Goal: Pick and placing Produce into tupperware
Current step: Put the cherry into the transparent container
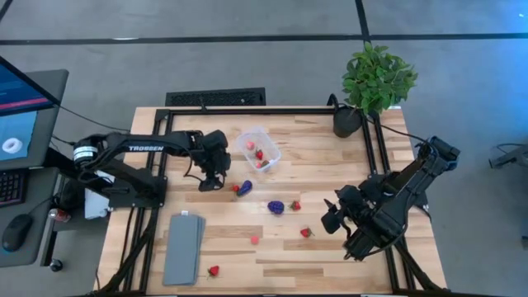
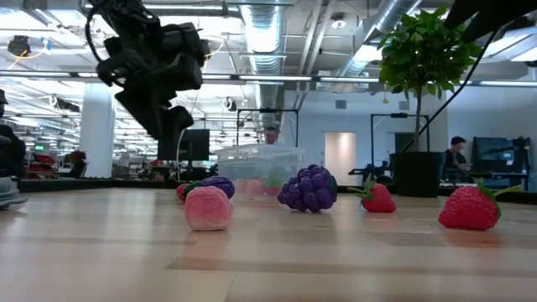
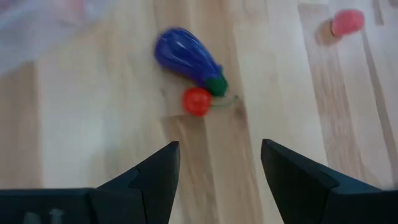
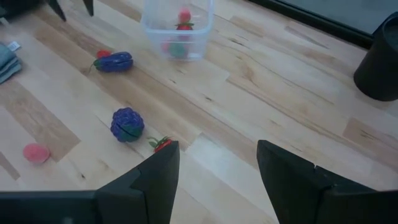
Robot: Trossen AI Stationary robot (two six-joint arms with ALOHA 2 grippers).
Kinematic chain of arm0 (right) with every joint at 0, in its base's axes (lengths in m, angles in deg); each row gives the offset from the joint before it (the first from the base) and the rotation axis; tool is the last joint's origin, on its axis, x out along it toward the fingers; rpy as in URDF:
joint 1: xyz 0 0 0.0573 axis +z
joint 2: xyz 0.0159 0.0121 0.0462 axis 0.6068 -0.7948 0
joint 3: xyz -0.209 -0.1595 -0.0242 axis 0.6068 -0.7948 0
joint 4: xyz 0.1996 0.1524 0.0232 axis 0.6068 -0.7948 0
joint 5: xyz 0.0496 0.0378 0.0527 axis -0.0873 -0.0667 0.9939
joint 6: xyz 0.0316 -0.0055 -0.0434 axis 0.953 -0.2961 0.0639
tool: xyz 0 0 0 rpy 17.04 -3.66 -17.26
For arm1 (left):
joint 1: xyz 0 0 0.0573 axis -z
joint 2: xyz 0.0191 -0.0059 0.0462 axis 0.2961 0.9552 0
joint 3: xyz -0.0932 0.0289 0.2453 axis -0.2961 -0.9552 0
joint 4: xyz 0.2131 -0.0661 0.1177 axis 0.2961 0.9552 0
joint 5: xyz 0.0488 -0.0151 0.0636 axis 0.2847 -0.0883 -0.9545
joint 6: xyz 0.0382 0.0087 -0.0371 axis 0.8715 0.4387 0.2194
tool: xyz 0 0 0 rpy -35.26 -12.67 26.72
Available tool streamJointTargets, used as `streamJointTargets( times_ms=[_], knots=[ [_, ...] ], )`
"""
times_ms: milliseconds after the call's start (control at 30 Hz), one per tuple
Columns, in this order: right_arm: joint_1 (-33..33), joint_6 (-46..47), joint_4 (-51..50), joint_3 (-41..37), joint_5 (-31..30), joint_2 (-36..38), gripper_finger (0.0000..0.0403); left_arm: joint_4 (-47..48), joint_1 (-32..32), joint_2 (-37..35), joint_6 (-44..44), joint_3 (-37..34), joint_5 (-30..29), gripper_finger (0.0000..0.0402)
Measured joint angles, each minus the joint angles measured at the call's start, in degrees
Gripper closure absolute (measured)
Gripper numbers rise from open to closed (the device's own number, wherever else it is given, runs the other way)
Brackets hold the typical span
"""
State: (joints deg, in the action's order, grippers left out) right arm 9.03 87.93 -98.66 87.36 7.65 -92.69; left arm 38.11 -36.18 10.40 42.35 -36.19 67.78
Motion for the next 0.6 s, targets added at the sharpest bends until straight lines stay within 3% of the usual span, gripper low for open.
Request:
streamJointTargets(
  times_ms=[367,600],
  knots=[
    [0.0,0.0,0.2,0.0,0.0,0.0,0.0163,-9.2,5.2,0.0,-2.1,-4.2,-7.2,0.0186],
    [0.0,0.0,0.4,0.0,0.0,0.0,0.0163,-11.3,5.2,0.0,-2.1,-4.2,-8.0,0.0186]
  ],
)
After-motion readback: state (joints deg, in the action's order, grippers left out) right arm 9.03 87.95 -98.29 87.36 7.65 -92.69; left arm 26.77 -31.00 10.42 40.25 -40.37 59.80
